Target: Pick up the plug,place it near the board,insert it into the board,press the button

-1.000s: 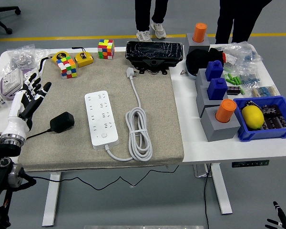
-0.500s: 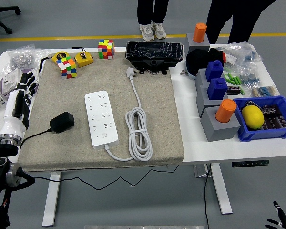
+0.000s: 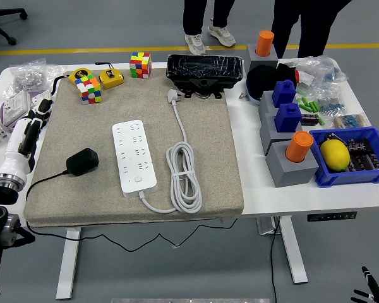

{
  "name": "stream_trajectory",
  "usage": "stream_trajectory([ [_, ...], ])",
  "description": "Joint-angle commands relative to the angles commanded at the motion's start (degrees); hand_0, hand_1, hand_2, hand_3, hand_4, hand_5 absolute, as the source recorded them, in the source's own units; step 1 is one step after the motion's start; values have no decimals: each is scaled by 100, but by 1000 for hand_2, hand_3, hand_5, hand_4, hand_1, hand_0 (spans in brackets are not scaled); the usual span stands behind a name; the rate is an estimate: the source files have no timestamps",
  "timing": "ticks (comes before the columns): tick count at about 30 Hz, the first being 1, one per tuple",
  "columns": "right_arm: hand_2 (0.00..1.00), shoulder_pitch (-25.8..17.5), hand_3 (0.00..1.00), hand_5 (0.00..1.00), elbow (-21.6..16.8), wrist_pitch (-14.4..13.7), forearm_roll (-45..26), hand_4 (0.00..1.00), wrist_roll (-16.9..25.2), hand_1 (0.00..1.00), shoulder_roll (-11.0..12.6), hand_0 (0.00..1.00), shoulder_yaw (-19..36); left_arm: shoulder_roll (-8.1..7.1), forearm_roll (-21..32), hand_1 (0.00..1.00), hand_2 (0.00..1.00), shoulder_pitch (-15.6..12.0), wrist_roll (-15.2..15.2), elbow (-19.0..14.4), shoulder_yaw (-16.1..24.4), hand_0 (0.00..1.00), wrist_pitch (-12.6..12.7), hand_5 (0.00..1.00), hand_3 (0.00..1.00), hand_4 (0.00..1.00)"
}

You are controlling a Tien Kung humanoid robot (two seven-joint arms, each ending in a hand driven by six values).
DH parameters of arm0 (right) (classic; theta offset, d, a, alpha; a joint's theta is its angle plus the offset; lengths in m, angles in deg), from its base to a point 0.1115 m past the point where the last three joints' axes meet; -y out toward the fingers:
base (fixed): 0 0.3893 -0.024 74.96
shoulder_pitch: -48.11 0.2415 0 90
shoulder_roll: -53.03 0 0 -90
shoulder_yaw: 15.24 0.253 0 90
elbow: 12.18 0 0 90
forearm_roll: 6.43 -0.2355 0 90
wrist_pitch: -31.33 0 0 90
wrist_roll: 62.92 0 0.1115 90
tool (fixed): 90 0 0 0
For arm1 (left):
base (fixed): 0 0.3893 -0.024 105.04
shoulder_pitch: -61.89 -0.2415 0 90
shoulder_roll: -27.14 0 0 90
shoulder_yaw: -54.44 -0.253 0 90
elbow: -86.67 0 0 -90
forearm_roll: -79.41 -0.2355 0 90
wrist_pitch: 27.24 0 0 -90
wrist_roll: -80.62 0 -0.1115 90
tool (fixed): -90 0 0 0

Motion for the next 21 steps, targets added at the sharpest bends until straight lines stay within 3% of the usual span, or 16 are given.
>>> stream_trajectory([
  [3, 619, 6, 643, 998, 0, -3, -4, 998, 0, 640, 5, 759, 0, -84, -759, 998, 998, 46, -238, -61, -106, 998, -181, 508, 990, 998],
  [4, 619, 7, 643, 998, 0, -5, -1, 998, -2, 639, 5, 758, 3, -103, -966, 998, 998, 55, -293, -77, -139, 998, -231, 268, 998, 998],
  [9, 619, -1, 643, 998, 0, -13, 9, 998, -1, 639, -1, 758, 25, -180, -1841, 998, 998, 75, -536, -190, -378, 998, -392, 268, 998, 998],
  [10, 619, -5, 643, 998, 0, -12, 7, 998, 1, 639, -4, 758, 22, -191, -1960, 998, 998, 84, -588, -203, -435, 998, -419, 143, 998, 998],
  [15, 619, -2, 643, 998, 0, -13, -2, 998, 7, 639, -8, 758, 11, -240, -2332, 998, 998, 120, -754, -195, -664, 998, -502, 143, 998, 998],
  [16, 619, 1, 643, 998, 0, -14, -2, 998, 6, 639, -5, 758, 10, -246, -2375, 998, 998, 131, -766, -164, -705, 998, -475, 84, 998, 998],
  [21, 619, 9, 643, 998, 0, -18, 2, 998, -1, 639, 4, 758, 10, -256, -2560, 998, 998, 181, -737, 5, -799, 998, -349, 84, 998, 998],
])
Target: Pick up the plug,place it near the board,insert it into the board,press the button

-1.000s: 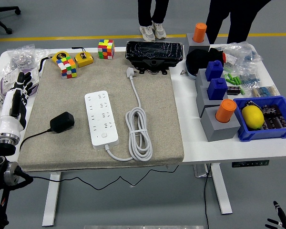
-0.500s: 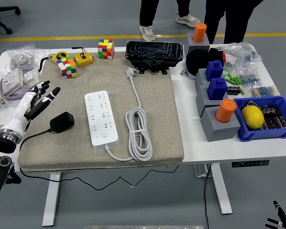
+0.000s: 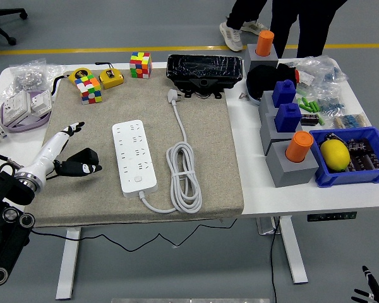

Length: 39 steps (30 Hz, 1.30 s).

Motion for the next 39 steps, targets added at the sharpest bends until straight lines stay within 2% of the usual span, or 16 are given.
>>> stream_trajectory([
  [1, 619, 1, 642, 998, 0, -2, 2, 998, -2, 639, 1, 756, 3, 0, -31, 998, 998, 6, 8, 28, -9, 998, 17, 18, 997, 998],
  [6, 619, -3, 642, 998, 0, -3, -5, 998, -6, 639, 6, 756, -9, 14, -45, 998, 998, 34, 69, 270, -56, 998, 153, 18, 997, 998],
  [7, 619, -6, 643, 998, 0, -1, -5, 998, -10, 639, 8, 756, -14, 20, -61, 998, 972, 37, 81, 338, -76, 998, 202, 17, 907, 998],
  [12, 619, -14, 643, 998, 0, 0, -2, 998, -9, 639, 8, 756, -18, 43, -246, 998, 972, 36, 65, 461, -78, 998, 280, 17, 907, 998],
  [13, 618, -14, 644, 998, 0, 1, 2, 998, -10, 639, 9, 757, -16, 42, -271, 939, 846, 36, 62, 470, -80, 903, 277, 2, 797, 998],
  [18, 618, -15, 644, 998, 0, 5, -1, 998, -4, 639, 11, 757, -25, 55, -337, 939, 846, 48, 76, 519, -97, 903, 431, 2, 797, 998],
  [19, 618, -13, 643, 998, 0, 5, -6, 998, -3, 639, 13, 756, -30, 53, -340, 804, 703, 50, 85, 524, -108, 776, 451, 2, 614, 998],
  [24, 618, -3, 643, 998, 0, 6, -8, 998, -3, 639, 18, 756, -29, 88, -339, 804, 703, 67, 135, 586, -111, 776, 556, 2, 614, 998],
  [25, 619, -2, 642, 998, 0, 6, -5, 998, -3, 639, 21, 756, -26, 96, -338, 756, 588, 72, 138, 596, -111, 709, 570, 2, 562, 984],
  [30, 619, -4, 642, 998, 0, 6, 3, 998, -6, 639, 25, 756, -16, 110, -299, 756, 588, 92, 168, 639, -114, 709, 622, 2, 562, 984],
  [31, 618, -3, 643, 998, 0, 8, 6, 998, -6, 639, 26, 755, -13, 114, -290, 651, 560, 97, 176, 657, -112, 635, 644, 2, 545, 968],
  [36, 618, 2, 643, 998, 0, 8, 5, 998, 3, 639, 26, 755, -10, 119, -266, 651, 560, 98, 160, 665, -106, 635, 664, 2, 545, 968],
  [37, 618, 5, 642, 998, 0, 9, 3, 998, 5, 639, 25, 756, -10, 123, -246, 578, 559, 103, 159, 668, -99, 563, 668, 2, 539, 919],
  [39, 618, 8, 642, 998, 0, 11, 5, 998, 7, 639, 26, 756, -9, 127, -233, 578, 559, 108, 157, 673, -96, 563, 674, 2, 539, 919],
])
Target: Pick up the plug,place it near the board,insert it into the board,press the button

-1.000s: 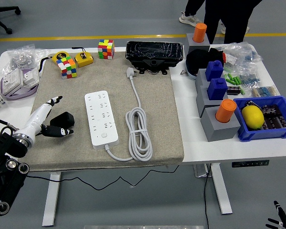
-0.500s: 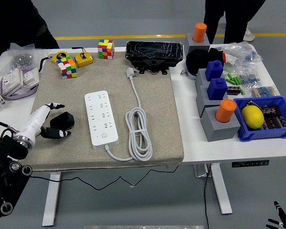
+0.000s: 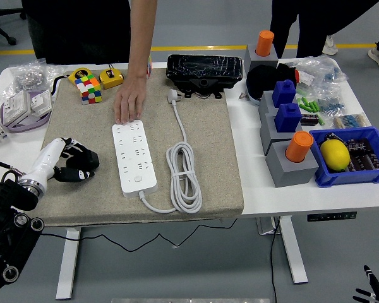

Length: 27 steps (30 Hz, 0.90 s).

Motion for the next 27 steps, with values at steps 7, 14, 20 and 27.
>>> stream_trajectory([
  [7, 617, 1, 642, 998, 0, 3, 12, 998, 0, 639, -4, 755, 20, 13, -38, 570, 557, -1, -11, 21, 3, 527, 35, 2, 565, 732],
  [14, 618, -4, 642, 998, 0, 2, 20, 998, -5, 639, -3, 757, 27, 11, -122, 565, 547, -6, -21, -4, 26, 511, 77, 2, 577, 614],
  [20, 619, -6, 642, 998, 0, 1, 26, 998, -8, 639, -1, 756, 28, 1, -182, 561, 539, -10, -51, -23, 23, 485, 83, 2, 577, 635],
  [27, 619, 3, 642, 998, 0, 0, 21, 998, -9, 639, -6, 758, 28, -28, -199, 556, 530, -12, -69, -68, 27, 472, 74, 2, 574, 665],
])
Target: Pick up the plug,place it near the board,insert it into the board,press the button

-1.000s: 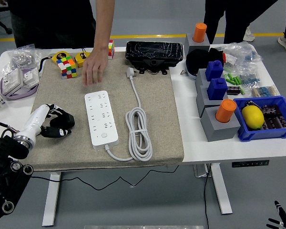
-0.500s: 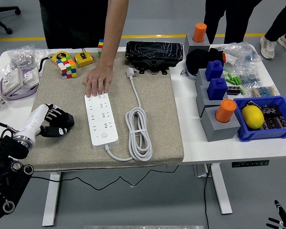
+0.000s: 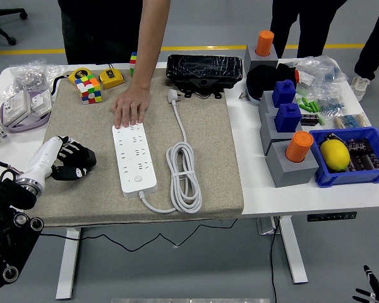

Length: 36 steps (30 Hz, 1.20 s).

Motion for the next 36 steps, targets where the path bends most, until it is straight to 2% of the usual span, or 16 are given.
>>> stream_trajectory([
  [1, 618, -1, 642, 998, 0, -1, -6, 998, 1, 639, 0, 757, -7, -4, 29, 537, 493, -7, 13, -24, 9, 421, 15, 2, 552, 696],
  [6, 618, -8, 642, 998, 0, -4, -11, 998, -2, 639, 2, 757, -17, 1, 145, 537, 493, -39, 73, -175, 60, 421, 71, 2, 552, 696],
  [8, 619, -13, 642, 998, 0, -5, 2, 998, -9, 639, 2, 757, -8, -3, 193, 530, 462, -45, 95, -253, 52, 407, 93, 2, 538, 670],
  [13, 619, -20, 642, 998, 0, -8, 2, 998, -10, 639, 0, 757, -13, -19, 194, 530, 462, -55, 75, -431, -13, 407, 49, 2, 538, 670],
  [14, 619, -19, 643, 998, 0, -9, -5, 998, -8, 640, 0, 755, -23, -29, 197, 532, 444, -56, 71, -498, -53, 411, 35, 2, 516, 618],
  [19, 619, -22, 643, 998, 0, -9, -5, 998, -11, 640, -3, 755, -22, -71, 194, 532, 444, -17, 52, -625, -172, 411, -39, 2, 516, 618],
  [20, 619, -24, 642, 998, 0, -9, -2, 998, -13, 639, -3, 753, -18, -82, 201, 531, 441, -12, 52, -646, -200, 411, -47, 2, 501, 578],
  [22, 619, -27, 642, 998, 0, -11, 6, 998, -17, 639, -2, 753, -10, -110, 213, 531, 441, -1, 48, -686, -272, 411, -57, 2, 501, 578],
  [28, 619, -22, 642, 998, 0, -10, 17, 998, -21, 639, 7, 753, -4, -176, 218, 526, 438, 111, 26, -726, -495, 410, -55, 2, 491, 564],
  [36, 619, -8, 643, 998, 0, -9, 9, 998, -12, 639, 1, 753, -12, -218, 262, 524, 427, 386, 5, -587, -887, 409, -52, 2, 481, 566],
])
